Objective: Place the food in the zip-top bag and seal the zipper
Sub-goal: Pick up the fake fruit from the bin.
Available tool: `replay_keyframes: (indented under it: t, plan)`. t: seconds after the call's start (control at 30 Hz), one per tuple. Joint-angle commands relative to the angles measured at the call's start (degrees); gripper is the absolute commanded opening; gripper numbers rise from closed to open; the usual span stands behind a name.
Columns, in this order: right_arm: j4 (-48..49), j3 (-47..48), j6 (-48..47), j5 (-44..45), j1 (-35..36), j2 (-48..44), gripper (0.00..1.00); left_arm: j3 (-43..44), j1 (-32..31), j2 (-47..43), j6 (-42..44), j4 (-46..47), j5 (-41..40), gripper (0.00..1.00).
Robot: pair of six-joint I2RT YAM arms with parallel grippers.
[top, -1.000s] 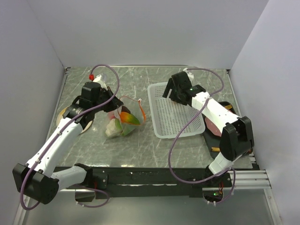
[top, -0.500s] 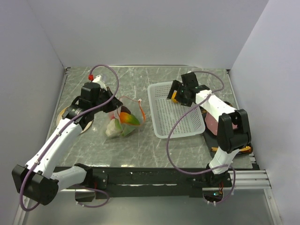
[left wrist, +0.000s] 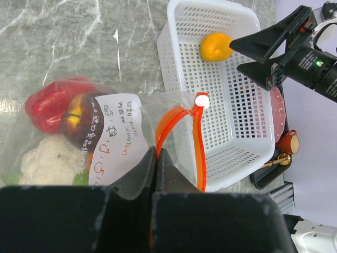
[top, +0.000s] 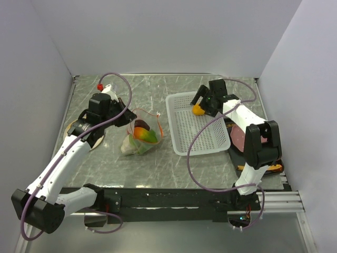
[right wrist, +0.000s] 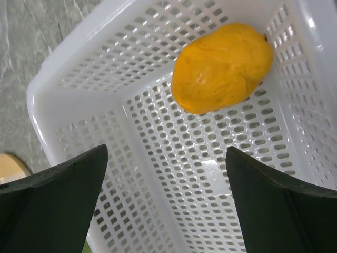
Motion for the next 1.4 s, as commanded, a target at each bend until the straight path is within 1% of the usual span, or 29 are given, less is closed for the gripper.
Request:
replay_keyframes:
  t: [0.0,0.1,0.2,0.33,0.7,0.8,0.83,0.9,1.0,1.03,1.2,1.37]
  plan:
    - [1.6,2.6,1.7,4.6,-0.4,0.8,1.0,1.9,-0.1,-1.1,0.7,1.3,-0.3,0.01]
    - [-1.4,5.7,1.3,8.8,-0.4,3.8,1.0,1.5,-0.1,-1.3,0.5,1.9,-0.3,0.01]
    - [-3.1,7.4,1.8,11.0,-0.4,6.1,1.0,1.4,-0.1,-1.0,0.4,2.0,-0.2,0.01]
    - [-1.8,7.2,2.5,12.5,-0.4,7.5,1.0,1.4,-0.1,-0.6,0.5,2.0,-0.3,0.01]
    - [-3.0,11.7,0.8,14.1,-0.1,13.1,1.0,2.4,-0.1,0.5,0.7,1.8,-0.2,0.01]
    - [-3.0,11.5,-0.4,13.6,0.2,13.3,0.91,2.0,-0.1,0.4,0.6,1.8,-0.5,0.01]
    - [-2.8,11.0,-0.7,13.4,0.5,13.0,0.84,1.9,-0.1,0.3,0.4,1.9,-0.4,0.01]
    - [-2.7,10.1,-1.6,13.0,0.8,12.4,0.78,1.7,-0.1,0.3,0.3,2.2,0.0,0.01]
    - [-1.0,7.9,-3.3,12.2,1.8,10.6,0.62,1.4,-0.1,0.1,0.0,2.3,0.1,0.01]
    - [-0.7,7.3,-3.9,11.8,2.3,10.2,0.59,1.2,-0.1,0.0,0.0,2.3,0.1,0.01]
    - [-2.4,7.2,-7.3,9.6,4.0,10.0,0.49,1.3,-0.1,0.3,0.4,2.3,0.4,0.01]
    - [-2.4,5.5,-11.3,6.7,6.7,7.8,0.49,0.9,-0.1,-0.3,0.3,2.4,0.2,0.01]
